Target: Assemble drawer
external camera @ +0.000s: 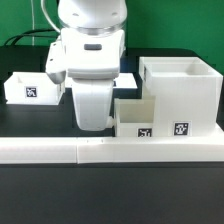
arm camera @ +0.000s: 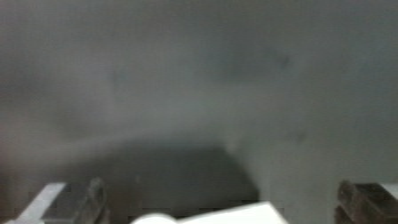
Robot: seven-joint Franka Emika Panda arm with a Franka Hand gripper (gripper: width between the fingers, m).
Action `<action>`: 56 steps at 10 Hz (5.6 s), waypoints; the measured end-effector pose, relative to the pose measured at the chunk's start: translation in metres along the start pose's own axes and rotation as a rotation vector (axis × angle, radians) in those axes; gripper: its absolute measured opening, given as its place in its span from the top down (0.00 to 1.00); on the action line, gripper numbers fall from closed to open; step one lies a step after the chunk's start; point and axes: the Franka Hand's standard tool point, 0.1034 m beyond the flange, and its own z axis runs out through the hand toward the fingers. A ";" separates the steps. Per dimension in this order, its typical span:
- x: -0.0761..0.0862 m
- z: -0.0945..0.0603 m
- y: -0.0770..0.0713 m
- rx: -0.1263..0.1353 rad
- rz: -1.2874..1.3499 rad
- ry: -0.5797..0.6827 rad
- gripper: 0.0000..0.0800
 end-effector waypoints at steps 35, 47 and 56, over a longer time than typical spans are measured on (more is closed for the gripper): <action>-0.021 -0.021 -0.014 -0.026 -0.093 0.017 0.19; -0.029 -0.006 -0.060 -0.107 0.244 0.045 0.19; -0.042 -0.005 -0.100 -0.200 1.104 0.173 0.19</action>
Offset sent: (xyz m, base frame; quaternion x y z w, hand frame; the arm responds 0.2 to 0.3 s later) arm 0.0098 0.0100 0.0112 0.0118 0.0174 -0.0010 0.9998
